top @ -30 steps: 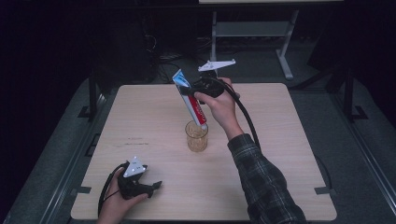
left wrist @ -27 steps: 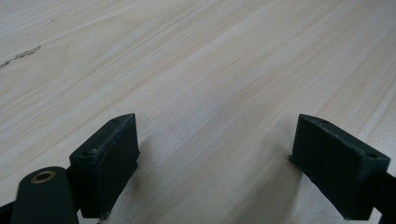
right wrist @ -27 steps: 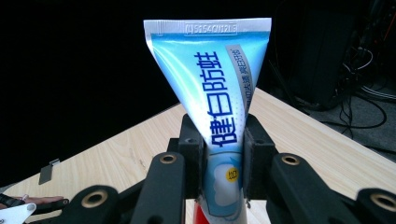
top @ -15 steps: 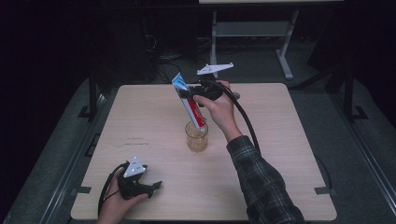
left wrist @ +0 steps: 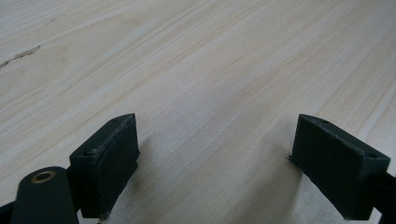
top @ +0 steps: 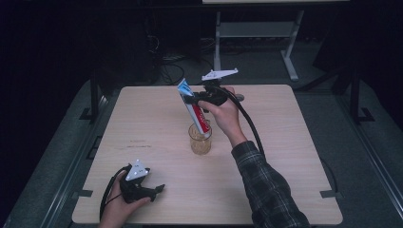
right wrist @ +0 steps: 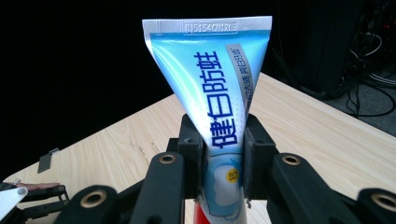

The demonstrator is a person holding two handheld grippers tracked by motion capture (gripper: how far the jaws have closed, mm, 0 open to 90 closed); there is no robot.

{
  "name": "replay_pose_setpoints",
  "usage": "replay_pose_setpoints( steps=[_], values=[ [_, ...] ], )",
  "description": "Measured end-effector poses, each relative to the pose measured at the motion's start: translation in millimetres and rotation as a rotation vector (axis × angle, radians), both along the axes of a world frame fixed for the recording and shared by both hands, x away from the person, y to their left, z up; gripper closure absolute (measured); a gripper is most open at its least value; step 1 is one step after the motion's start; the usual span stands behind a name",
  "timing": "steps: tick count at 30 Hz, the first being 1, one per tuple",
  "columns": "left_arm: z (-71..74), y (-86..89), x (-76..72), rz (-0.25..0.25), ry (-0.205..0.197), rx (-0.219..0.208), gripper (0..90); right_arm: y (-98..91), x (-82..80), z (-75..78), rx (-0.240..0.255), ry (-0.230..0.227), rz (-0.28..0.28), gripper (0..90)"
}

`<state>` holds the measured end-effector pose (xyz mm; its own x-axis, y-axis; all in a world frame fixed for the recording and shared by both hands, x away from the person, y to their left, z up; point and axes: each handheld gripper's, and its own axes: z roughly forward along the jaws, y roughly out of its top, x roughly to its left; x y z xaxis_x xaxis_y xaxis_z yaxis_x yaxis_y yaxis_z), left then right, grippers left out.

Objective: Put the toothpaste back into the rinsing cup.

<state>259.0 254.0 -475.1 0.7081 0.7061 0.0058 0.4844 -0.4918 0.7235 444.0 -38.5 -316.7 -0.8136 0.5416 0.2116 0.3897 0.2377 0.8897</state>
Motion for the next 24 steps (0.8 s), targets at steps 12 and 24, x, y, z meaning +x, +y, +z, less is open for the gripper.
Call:
replay_pose_setpoints(
  steps=[12, 24],
  values=[
    [0.1, 0.2, 0.0, -0.002, 0.0, 0.003, 13.4, -1.0, 0.4, -11.8, -0.004, 0.016, -0.003, 72.8],
    [0.1, 0.1, 0.0, -0.002, 0.002, 0.002, 13.4, -2.0, -1.9, -19.7, -0.014, 0.026, 0.008, 72.5]
  ],
)
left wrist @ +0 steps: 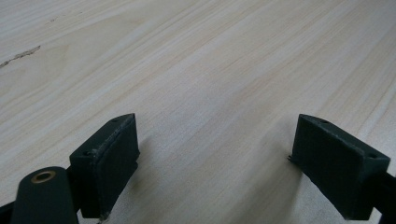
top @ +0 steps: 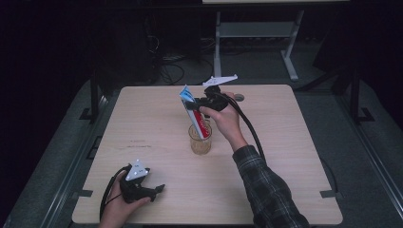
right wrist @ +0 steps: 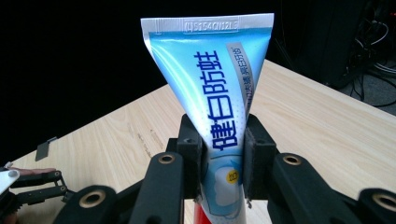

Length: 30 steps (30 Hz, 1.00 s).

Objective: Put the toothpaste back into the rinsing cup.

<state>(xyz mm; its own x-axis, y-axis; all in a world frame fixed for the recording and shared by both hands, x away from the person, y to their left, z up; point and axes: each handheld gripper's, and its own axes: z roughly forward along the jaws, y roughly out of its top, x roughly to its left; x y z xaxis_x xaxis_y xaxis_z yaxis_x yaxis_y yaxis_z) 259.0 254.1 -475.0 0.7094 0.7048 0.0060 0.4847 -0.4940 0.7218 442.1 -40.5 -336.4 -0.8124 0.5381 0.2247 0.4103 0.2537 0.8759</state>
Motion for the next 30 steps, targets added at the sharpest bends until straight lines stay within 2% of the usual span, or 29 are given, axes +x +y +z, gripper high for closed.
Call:
replay_pose_setpoints(
  steps=[16, 30],
  values=[
    [-0.1, 0.0, 0.0, 0.001, 0.0, 0.0, 13.4, -3.3, -5.2, -12.9, -0.008, 0.008, 0.012, 72.3],
    [0.0, 0.0, 0.0, 0.001, 0.0, 0.0, 13.4, -5.9, -10.7, -24.1, -0.042, 0.012, 0.025, 72.0]
  ],
)
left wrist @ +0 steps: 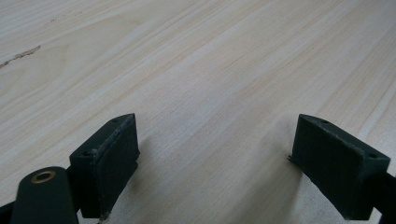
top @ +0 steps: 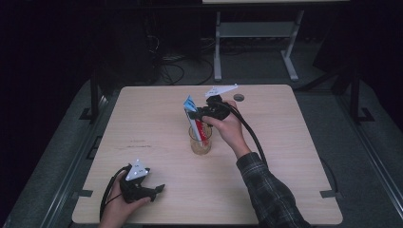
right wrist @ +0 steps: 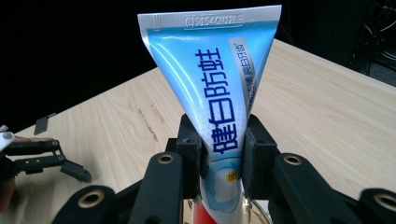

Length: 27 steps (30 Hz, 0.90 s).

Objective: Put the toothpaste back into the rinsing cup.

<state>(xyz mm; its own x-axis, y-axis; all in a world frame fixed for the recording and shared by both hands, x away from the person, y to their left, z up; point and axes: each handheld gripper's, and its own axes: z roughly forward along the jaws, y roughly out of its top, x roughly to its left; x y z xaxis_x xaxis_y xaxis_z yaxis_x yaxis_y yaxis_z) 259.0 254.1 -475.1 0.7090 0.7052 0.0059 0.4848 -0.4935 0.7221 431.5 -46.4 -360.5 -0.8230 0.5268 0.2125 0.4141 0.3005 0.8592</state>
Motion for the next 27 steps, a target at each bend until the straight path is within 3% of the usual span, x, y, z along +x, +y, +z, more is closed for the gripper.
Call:
replay_pose_setpoints(
  steps=[22, 27],
  values=[
    [0.1, -0.1, -0.1, 0.002, -0.001, 0.001, 13.4, 0.0, -4.0, -10.3, -0.043, 0.0, 0.007, 70.7],
    [0.1, -0.1, -0.1, 0.002, 0.0, 0.002, 13.4, -1.0, -3.5, -9.4, -0.026, 0.014, 0.017, 63.6]
  ],
)
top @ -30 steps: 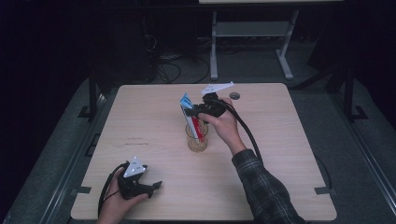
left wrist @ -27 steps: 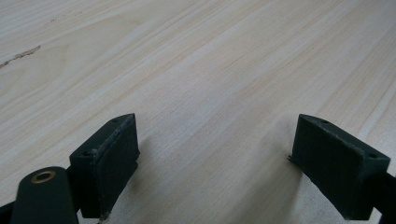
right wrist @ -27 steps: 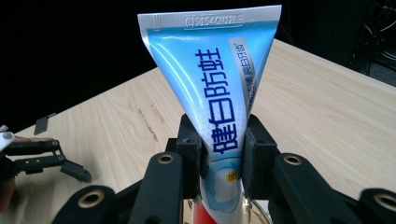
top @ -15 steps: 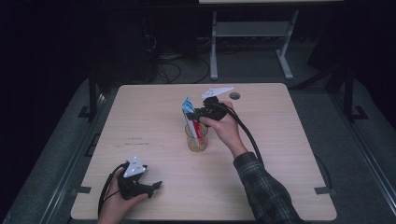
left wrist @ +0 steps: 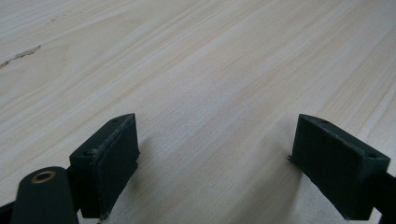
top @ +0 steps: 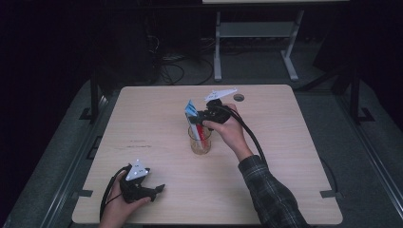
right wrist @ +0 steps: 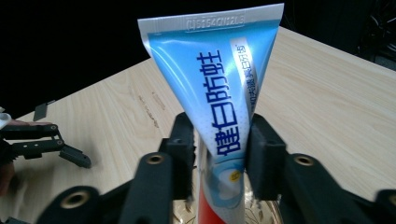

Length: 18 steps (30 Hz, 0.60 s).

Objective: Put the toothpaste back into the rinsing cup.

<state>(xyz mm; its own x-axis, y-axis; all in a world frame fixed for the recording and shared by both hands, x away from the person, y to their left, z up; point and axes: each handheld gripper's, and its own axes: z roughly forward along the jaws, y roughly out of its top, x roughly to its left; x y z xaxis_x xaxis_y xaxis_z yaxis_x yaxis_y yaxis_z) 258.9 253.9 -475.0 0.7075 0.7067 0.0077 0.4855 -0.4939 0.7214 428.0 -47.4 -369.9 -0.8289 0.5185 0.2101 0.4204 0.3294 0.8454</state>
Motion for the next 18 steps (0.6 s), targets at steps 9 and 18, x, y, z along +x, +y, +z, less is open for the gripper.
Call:
replay_pose_setpoints(
  steps=[9, 18],
  values=[
    [-0.1, -0.2, 0.0, 0.002, 0.0, -0.001, 13.4, -7.4, -0.9, 3.6, -0.013, -0.007, -0.028, 50.1],
    [0.0, -0.3, 0.1, 0.002, 0.0, -0.001, 13.4, -23.3, -5.1, 3.8, -0.027, -0.006, -0.052, 44.8]
  ],
)
